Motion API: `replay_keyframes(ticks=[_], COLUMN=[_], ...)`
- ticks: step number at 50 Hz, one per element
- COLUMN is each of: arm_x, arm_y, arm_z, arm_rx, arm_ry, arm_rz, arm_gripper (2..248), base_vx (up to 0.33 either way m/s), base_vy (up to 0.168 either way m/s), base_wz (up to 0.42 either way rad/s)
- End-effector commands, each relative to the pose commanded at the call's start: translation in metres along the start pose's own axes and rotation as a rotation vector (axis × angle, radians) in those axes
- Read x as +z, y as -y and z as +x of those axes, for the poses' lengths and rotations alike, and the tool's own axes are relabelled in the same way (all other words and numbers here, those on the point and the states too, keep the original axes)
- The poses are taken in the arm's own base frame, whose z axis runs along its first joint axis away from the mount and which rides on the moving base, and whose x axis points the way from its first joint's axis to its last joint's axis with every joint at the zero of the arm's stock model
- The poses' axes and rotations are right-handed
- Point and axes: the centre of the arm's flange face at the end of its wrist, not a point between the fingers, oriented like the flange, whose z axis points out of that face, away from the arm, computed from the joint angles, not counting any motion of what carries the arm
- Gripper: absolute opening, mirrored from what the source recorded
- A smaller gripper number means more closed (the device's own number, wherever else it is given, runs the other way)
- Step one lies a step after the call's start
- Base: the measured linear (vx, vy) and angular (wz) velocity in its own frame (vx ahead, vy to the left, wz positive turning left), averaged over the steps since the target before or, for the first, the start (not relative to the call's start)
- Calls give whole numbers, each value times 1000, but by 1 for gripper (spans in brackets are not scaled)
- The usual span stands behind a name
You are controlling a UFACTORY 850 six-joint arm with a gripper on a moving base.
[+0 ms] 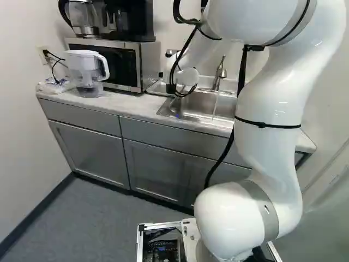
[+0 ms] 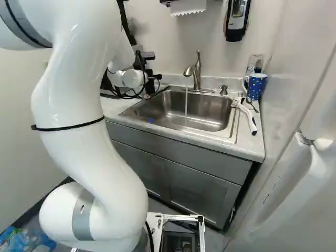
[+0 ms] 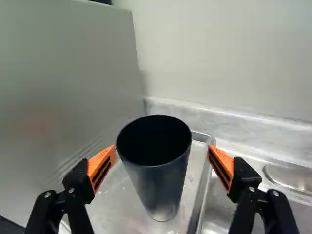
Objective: Rinse the cup and place it in the tray
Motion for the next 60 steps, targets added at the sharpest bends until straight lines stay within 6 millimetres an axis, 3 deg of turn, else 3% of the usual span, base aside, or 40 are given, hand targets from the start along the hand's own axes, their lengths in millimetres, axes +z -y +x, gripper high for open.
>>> replay_keyframes(ticks=[60], arm_x=[-18], arm_y=[2], arm_z=[65], arm_rx=[2], arm_ry=[-120], arm_rz=[4], arm_gripper=[247], base_vx=[0], base_vy=[0], base_wz=[0])
